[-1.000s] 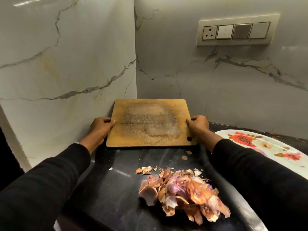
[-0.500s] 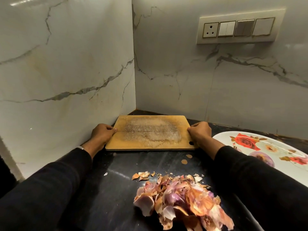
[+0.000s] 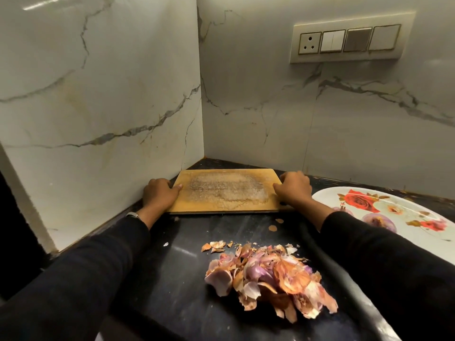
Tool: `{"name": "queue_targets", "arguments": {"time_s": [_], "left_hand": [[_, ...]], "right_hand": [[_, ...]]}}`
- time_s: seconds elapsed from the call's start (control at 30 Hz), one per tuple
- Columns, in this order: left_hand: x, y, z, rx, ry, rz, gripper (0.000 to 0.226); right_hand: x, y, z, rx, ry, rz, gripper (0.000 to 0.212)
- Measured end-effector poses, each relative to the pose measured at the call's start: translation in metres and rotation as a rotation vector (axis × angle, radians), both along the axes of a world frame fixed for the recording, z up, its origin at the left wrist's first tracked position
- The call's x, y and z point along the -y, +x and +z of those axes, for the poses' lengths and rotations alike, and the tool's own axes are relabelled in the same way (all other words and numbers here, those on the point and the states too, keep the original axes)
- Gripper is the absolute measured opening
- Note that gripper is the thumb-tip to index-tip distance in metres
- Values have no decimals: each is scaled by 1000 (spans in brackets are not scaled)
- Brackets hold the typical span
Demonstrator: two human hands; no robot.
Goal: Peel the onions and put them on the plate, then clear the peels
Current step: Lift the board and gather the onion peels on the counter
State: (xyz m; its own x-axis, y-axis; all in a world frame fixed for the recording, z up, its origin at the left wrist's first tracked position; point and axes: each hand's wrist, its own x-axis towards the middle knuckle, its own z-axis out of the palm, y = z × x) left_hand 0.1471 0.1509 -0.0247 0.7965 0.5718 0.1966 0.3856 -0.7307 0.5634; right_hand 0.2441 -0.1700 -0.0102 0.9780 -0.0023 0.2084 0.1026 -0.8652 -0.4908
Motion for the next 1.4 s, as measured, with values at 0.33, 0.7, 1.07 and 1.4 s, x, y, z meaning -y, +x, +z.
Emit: {"name": "queue_targets", "arguments": {"time_s": [0.33, 0.7, 1.07, 1.4], "left_hand": [[45, -71, 9, 125, 70, -89, 27], [46, -149, -20, -350, 202, -109, 85], [186, -182, 4, -60, -239, -631, 58], [183, -210, -10, -20, -191, -730, 130]], "right_hand": [[14, -107, 7, 4, 118, 249, 41], [59, -215, -16, -52, 85, 326, 83], [45, -239, -24, 3, 396, 353, 55], [58, -242, -31, -84, 370, 503, 102]]}}
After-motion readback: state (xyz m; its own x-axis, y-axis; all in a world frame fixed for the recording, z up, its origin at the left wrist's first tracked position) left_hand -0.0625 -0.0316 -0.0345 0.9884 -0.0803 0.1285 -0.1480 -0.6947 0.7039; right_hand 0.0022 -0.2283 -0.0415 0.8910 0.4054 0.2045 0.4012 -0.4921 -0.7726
